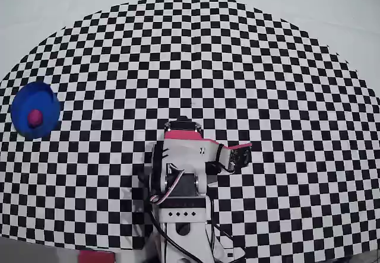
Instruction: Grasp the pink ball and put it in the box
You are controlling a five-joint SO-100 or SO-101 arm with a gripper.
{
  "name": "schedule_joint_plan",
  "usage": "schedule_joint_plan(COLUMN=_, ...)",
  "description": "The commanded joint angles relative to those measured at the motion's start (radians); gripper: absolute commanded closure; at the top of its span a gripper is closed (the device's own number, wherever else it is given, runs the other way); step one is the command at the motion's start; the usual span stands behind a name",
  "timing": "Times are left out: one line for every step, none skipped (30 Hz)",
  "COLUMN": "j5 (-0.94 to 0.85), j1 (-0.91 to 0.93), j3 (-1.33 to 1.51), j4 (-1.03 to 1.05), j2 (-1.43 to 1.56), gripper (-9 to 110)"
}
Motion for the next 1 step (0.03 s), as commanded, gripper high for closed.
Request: schedule_joint_plan(j5=-0.008, j1=0.008, j3=0.008, j4=0.003, j2=0.018, gripper=101)
